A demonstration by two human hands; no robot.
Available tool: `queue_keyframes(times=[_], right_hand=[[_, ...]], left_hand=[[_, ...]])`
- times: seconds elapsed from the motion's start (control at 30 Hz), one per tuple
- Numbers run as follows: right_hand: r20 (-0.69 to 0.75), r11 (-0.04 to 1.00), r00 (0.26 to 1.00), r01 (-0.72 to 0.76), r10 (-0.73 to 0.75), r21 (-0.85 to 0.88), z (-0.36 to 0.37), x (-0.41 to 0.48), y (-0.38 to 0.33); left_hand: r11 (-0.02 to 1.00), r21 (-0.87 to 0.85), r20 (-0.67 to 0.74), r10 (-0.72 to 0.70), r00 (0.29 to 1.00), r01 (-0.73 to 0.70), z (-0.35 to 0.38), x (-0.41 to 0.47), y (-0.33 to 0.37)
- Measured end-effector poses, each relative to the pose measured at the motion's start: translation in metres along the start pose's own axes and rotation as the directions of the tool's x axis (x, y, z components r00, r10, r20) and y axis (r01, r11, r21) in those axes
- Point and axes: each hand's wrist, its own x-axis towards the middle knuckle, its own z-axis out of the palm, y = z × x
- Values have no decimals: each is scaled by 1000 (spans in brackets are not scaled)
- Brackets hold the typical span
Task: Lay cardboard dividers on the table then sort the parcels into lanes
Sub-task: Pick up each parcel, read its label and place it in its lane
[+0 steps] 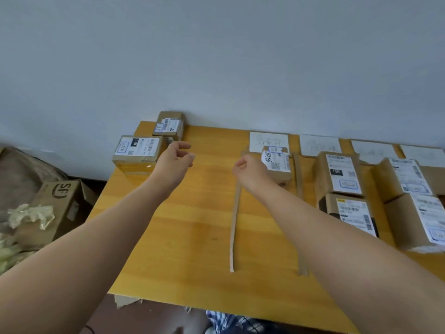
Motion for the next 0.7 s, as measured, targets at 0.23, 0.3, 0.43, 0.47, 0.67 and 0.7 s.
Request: queue_keyframes(times=[0.23,0.3,0.43,0.47,0.67,0.7], right_hand=[[57,997,998,-25,21,72,24,36,-28],[64,996,997,-48,43,79,30,42,-30],[64,991,994,-98,93,86,50,58,-38],[53,988,993,-112,107,104,57,62,-42],[2,949,976,-213,218,231,115,77,-65],[7,933,968,-243,250,267,126,78,-68]], left_hand=[[997,80,0,11,1000,-11,-31,43,-12],[991,135,17,13,1000,-15,-38,55,-20],[920,386,115,31,993,-73,-58,84,-43],[898,431,131,31,991,-85,-64,92,-49],[782,596,180,92,979,-183,-112,147,-83],[743,637,203,93,975,-204,-120,157,-88]])
